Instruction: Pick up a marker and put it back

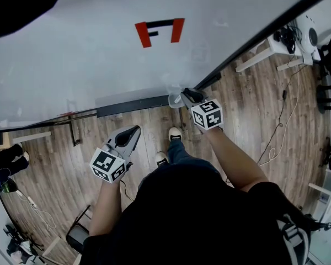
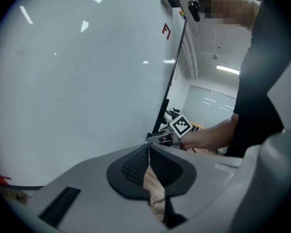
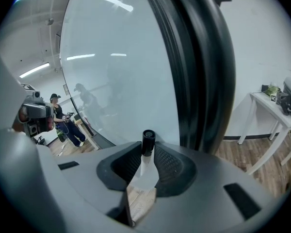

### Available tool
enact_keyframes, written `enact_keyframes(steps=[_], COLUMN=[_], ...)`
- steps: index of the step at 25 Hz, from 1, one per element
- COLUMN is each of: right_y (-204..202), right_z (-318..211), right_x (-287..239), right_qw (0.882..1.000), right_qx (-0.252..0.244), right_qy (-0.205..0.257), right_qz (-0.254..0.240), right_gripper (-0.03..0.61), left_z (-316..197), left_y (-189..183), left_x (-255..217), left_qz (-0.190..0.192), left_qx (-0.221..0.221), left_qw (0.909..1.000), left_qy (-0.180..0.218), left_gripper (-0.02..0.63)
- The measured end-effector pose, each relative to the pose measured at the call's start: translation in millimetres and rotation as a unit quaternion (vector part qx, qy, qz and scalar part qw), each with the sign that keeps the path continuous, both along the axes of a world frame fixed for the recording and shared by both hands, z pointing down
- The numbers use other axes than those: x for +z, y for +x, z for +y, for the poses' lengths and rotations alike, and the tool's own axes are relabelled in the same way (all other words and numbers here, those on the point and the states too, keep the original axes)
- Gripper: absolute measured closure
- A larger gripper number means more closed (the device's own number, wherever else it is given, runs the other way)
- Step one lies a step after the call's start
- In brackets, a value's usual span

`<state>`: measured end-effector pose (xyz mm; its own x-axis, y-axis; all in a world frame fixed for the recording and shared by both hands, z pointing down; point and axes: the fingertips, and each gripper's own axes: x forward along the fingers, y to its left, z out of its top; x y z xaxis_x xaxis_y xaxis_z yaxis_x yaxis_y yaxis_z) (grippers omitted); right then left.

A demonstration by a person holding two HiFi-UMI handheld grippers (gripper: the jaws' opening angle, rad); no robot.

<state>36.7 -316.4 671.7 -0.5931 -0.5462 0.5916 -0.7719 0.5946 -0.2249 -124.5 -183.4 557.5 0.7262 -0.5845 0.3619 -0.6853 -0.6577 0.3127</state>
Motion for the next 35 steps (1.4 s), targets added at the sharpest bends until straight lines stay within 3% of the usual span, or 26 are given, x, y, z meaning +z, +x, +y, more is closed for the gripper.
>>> enact_keyframes(steps=[17, 35], right_y=[-2.5, -3.8], right_z=[0.5, 34.2], right_x=[-21.4, -114.2], right_qw=[0.999, 0.993], right_qx=[-0.009, -0.004], right_qy=[0.032, 0.109], right_qz=[0.002, -0.035], right_gripper=[0.518, 0.518], left_z=[10.1, 37.1], left_y=[-2.2, -6.4], left_x=[-9.0, -43.2], left_qz=[-0.005, -0.012], left_qx=[-0.003, 0.005], left_qw=[1.0, 0.9986], left_qy=[0.008, 0.05], left_gripper=[0.6, 0.6])
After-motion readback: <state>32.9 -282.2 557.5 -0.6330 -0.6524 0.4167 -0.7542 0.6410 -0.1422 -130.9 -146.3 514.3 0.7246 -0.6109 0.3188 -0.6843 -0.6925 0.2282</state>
